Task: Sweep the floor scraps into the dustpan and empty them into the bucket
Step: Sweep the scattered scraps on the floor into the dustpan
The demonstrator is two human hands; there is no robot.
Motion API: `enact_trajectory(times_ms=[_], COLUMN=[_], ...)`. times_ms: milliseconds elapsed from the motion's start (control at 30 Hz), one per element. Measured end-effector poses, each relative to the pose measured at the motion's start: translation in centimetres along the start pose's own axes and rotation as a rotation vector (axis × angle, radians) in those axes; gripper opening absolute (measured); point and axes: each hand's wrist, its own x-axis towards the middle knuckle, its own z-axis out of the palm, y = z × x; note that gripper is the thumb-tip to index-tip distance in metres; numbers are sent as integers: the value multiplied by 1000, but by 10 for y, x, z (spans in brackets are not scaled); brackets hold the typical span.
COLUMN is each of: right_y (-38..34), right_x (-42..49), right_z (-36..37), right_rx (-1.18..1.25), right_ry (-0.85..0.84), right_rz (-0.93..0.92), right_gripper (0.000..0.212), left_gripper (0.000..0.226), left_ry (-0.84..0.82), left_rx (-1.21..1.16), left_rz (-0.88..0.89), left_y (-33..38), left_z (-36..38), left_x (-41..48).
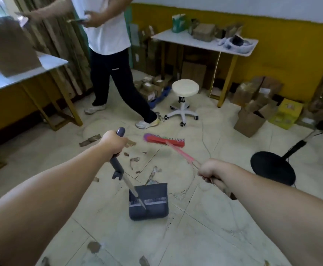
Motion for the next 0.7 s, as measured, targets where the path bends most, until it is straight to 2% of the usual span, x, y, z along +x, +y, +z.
enact_trajectory(times_ms=[133, 233, 433, 600, 700], right_y=[-29, -63, -142, -208, -242], right_x=[33, 56, 105, 127, 143], right_z=[-7, -8, 4, 17, 22], right_rx=[-61, -44, -75, -46, -29], right_ry=[-13, -21, -30, -94, -123], right_rz=[9, 6, 1, -62, -67], right_gripper=[28, 13, 19, 33, 23], left_gripper=[25, 22, 18, 17, 15], left_ry=[-1, -24, -87, -87, -47], left_rx=[-63, -64, -98, -136, -167], left_rz=[-43, -56, -72, -122, -168], left_y=[3, 5, 5, -10, -20], left_z=[2, -1, -24, -49, -62], left_x=[35, 64, 126, 163, 183])
